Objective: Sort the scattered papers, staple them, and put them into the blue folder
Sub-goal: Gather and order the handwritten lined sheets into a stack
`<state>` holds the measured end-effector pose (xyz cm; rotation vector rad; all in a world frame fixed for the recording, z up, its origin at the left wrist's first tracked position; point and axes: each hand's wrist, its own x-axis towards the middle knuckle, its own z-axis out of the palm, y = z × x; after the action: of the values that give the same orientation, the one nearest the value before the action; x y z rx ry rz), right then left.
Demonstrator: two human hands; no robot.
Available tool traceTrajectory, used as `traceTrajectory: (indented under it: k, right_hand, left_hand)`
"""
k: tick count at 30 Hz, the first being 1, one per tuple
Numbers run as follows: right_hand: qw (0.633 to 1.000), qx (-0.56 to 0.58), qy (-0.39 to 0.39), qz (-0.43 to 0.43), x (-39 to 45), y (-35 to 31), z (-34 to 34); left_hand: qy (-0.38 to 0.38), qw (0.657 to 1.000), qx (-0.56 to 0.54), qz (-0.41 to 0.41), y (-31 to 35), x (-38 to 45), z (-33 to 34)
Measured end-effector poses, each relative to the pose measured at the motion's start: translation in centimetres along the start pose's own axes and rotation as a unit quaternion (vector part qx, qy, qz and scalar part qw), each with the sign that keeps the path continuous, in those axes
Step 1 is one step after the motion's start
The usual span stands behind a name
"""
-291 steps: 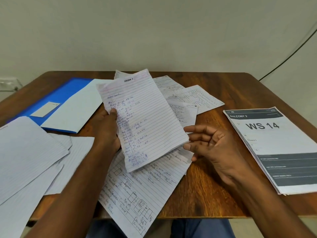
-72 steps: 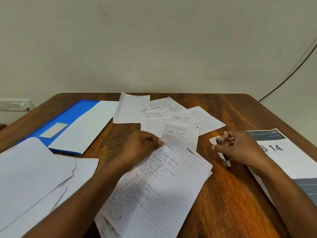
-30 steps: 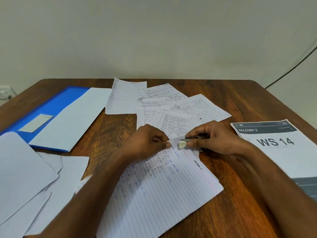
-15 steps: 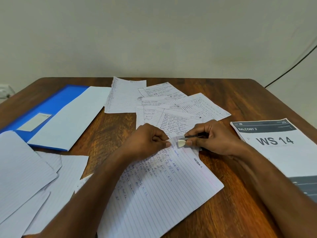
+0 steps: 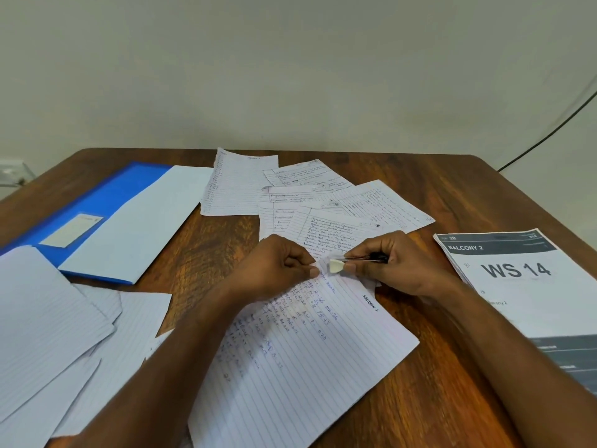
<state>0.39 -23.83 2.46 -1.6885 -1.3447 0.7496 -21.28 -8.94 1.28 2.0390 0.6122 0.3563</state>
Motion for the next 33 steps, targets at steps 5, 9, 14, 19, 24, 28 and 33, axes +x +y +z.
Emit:
traceTrajectory:
  k: [5, 9, 14, 19, 24, 28, 33]
  right_hand:
    - [0.999, 0.050, 0.006, 0.017, -0.2, 0.3, -0.5]
    - [0.989, 0.096, 0.108, 0.027, -0.1, 0.6, -0.4]
    - [0.952, -0.227, 0.204, 0.009, -0.2, 1.7, -0.5]
    - [0.931, -0.307, 0.198, -0.017, -0.6, 0.3, 0.5]
    - [0.937, -0.292, 0.192, 0.003, -1.0, 0.2, 0.8]
    - [0.944, -0.269, 0.187, 0.034, -1.2, 0.2, 0.5]
    - [0.943, -0.171, 0.284, 0.030, -3.3, 0.1, 0.3]
  left_hand:
    - [-0.002, 1.000, -0.012, -0.003, -0.3, 0.1, 0.0]
    - [-0.001, 0.999, -0.036, -0.007, -0.5, 0.0, -0.1]
    - [-0.002, 0.998, -0.055, -0.008, -0.4, -0.1, -0.1]
    - [-0.003, 0.999, -0.051, -0.006, -0.3, -0.1, -0.1]
    - [0.002, 0.998, -0.057, -0.001, -0.3, -0.2, 0.0]
    - [0.008, 0.998, -0.069, -0.002, -0.2, -0.6, 0.0]
    - [0.015, 0.993, -0.114, -0.014, 0.0, -0.8, -0.1]
